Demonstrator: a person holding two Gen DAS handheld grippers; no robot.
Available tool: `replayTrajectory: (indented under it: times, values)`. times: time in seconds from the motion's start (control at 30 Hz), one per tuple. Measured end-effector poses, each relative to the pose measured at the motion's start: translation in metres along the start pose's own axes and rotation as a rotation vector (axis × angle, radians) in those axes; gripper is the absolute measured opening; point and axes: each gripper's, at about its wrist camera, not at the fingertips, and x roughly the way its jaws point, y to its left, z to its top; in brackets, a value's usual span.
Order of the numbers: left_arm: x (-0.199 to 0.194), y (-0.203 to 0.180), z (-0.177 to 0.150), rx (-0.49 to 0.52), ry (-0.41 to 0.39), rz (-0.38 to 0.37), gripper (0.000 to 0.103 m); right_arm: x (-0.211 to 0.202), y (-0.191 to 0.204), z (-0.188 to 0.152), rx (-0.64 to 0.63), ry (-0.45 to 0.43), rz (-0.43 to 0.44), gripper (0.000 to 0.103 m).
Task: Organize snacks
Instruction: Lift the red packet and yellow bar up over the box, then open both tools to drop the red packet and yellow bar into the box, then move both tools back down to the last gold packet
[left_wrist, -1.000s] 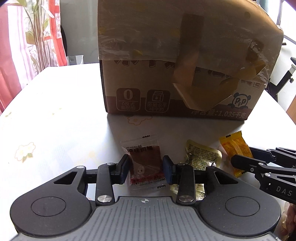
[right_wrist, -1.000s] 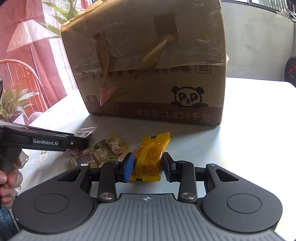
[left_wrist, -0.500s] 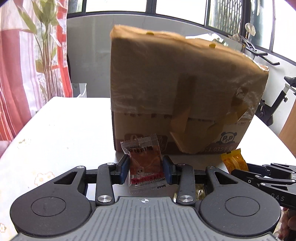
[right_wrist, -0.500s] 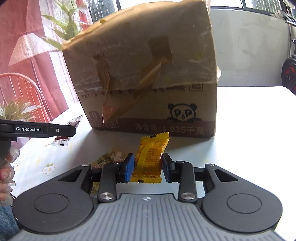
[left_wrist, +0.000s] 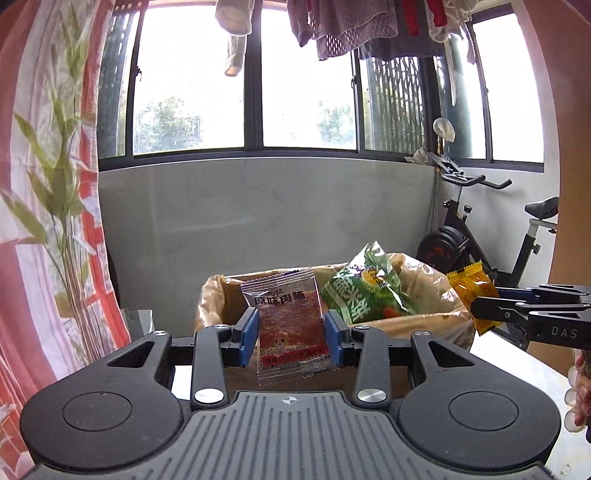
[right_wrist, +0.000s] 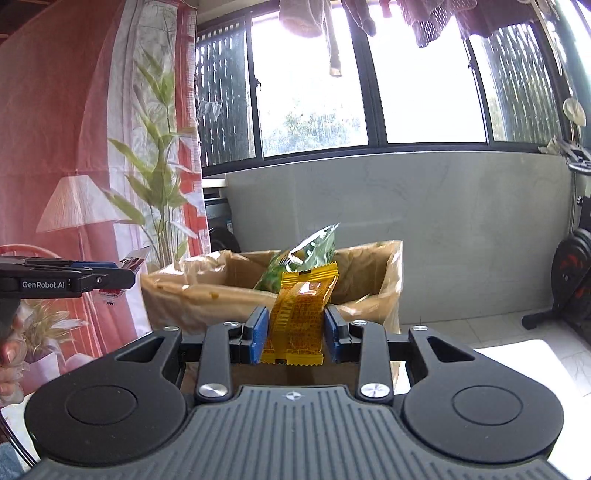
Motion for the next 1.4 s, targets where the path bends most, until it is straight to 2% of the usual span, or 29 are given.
replayTrajectory:
  times: [0.07,0.13,0.23,0.37,0.43,0.53,0.8,1.0,1.13,1.27,1.4]
  values:
    - [0.018,-0.001,0.012,-0.01,-0.005,-0.026,0.041,0.017,-0.005,0.017,-0.015,-0.005,-0.02,0.034]
    - [0.04,-0.001,0.022,-0.038,0.025,-0.057,0.041,0.036,-0.009,0.027,-0.045,0.006,-0.049,0.034]
    - [0.074,0.002,0.024,-0.091,0.085,-0.076,0.041,0.065,-0.014,0.034,-0.055,0.072,-0.089,0.034]
    - [0.109,-0.003,0.018,-0.067,0.161,-0.071,0.043,0.084,-0.023,0.033,-0.035,0.138,-0.115,0.035]
    - [0.119,-0.006,0.015,-0.052,0.192,-0.054,0.048,0.089,-0.022,0.032,-0.045,0.157,-0.125,0.038]
    - [0.122,-0.004,0.012,-0.062,0.201,-0.028,0.053,0.087,-0.023,0.03,-0.039,0.162,-0.127,0.042]
    - [0.088,0.014,0.008,-0.106,0.207,-0.027,0.055,0.049,-0.026,0.027,0.004,0.102,-0.089,0.044]
    - [0.048,0.021,-0.001,-0.139,0.192,-0.025,0.055,0.016,-0.01,0.019,0.006,0.058,-0.049,0.044]
    - [0.021,0.021,-0.019,-0.16,0.192,-0.014,0.055,-0.003,0.005,0.002,-0.007,0.051,-0.017,0.044]
    - [0.008,0.022,-0.046,-0.188,0.224,0.016,0.055,-0.007,0.016,-0.022,0.015,0.097,0.024,0.044]
    - [0.008,0.024,-0.077,-0.216,0.299,0.037,0.055,0.007,0.026,-0.054,0.007,0.213,0.055,0.044]
